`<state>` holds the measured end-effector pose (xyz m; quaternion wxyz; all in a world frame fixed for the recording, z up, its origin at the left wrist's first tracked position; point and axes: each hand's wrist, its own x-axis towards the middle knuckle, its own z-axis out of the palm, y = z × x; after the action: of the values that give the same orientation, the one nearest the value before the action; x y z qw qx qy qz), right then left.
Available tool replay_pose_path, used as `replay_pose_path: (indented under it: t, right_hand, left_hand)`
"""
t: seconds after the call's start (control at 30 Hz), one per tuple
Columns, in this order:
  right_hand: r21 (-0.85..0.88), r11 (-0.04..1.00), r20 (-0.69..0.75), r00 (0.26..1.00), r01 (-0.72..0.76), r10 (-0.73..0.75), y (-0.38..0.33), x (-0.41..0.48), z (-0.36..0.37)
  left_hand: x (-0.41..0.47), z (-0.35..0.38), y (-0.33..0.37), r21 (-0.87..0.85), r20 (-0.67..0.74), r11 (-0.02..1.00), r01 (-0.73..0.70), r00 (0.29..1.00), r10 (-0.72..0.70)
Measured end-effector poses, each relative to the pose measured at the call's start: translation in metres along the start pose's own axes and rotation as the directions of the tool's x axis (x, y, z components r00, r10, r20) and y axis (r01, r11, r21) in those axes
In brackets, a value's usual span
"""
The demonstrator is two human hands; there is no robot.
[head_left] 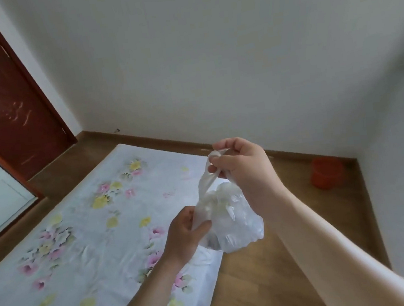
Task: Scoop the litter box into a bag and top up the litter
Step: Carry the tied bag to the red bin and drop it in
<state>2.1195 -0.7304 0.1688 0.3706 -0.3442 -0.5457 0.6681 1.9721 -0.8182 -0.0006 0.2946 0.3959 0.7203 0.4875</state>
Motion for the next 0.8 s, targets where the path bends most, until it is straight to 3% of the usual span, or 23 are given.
replay_pose_path:
  t: [0.37, 0.5, 0.8]
  right_hand:
    - [-0.044, 0.999, -0.304, 0.952, 0.006, -0.019, 0.006, 0.098, -0.057]
    - [-0.057, 0.998, -0.404, 0.914, -0.003, -0.020, 0.005, 0.142, -0.064]
    - [-0.009, 0.999, -0.596, 0.803, 0.031, -0.030, 0.003, 0.229, -0.124]
  left_hand:
    - [0.136, 0.078, 0.006, -0.070, 0.298, 0.994, -0.088, 0.949, 0.105]
    - [0.194, 0.096, 0.006, -0.062, 0.398, 0.988, -0.142, 0.904, 0.154]
    - [0.305, 0.159, 0.023, -0.127, 0.548, 0.984, -0.123, 0.818, 0.174]
